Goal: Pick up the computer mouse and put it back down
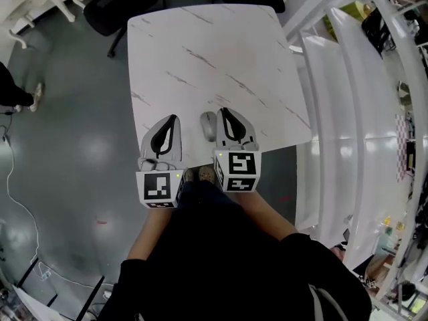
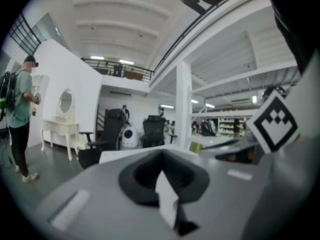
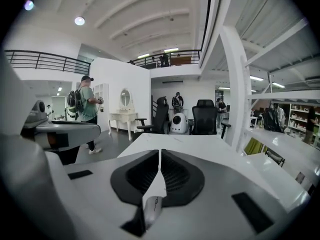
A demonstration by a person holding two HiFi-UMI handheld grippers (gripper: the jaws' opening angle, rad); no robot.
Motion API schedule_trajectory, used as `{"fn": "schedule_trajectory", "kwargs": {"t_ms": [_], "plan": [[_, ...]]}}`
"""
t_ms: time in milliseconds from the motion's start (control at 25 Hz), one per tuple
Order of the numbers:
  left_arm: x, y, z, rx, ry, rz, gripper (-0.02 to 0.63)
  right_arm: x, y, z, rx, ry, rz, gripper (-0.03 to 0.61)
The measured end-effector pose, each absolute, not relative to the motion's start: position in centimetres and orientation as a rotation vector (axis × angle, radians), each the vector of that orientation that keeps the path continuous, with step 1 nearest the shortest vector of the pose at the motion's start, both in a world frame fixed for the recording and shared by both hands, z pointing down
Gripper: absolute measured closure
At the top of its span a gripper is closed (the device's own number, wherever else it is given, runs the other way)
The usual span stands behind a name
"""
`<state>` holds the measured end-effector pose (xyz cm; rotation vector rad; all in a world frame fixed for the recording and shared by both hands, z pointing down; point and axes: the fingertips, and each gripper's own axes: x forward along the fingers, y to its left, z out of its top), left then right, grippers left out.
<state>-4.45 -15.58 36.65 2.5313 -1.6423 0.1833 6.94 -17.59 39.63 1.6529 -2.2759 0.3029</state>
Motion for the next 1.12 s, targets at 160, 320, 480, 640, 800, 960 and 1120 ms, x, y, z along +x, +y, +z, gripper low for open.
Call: {"fn": "schedule_trajectory", "kwargs": {"t_ms": [160, 320, 480, 640, 800, 960, 1120], "plan": [[-4.4, -14.9, 34.2, 2.558, -1.674, 0.162, 0.606, 7.3, -16.7, 36.2, 1.684, -2.336, 0.200, 0.555], [-4.5, -14.2, 31.8, 2.591, -1.704, 0.123, 0.606, 7.5, -15.9, 32.9, 1.701, -2.375, 0.074, 0.557], [-4.9, -13.8, 29.8, 2.589, -1.751, 0.093, 0.605, 7.3, -15.3, 30.5, 1.696, -2.418, -0.019, 0.557], [-5.2, -13.4, 29.0, 2.584, -1.776, 0.081, 0.606, 7.1, -14.7, 29.7, 1.689, -2.450, -0.037, 0.558], [-5.0, -13.3, 28.8, 2.586, -1.779, 0.087, 0.606, 6.9, -14.3, 29.9, 1.670, -2.478, -0.034, 0.558], [-5.0, -13.4, 28.7, 2.589, -1.773, 0.097, 0.606, 6.9, -14.4, 29.8, 1.671, -2.482, -0.036, 0.558], [-5.0, -13.4, 29.0, 2.590, -1.775, 0.083, 0.606, 6.9, -14.5, 30.1, 1.667, -2.481, -0.026, 0.559]]}}
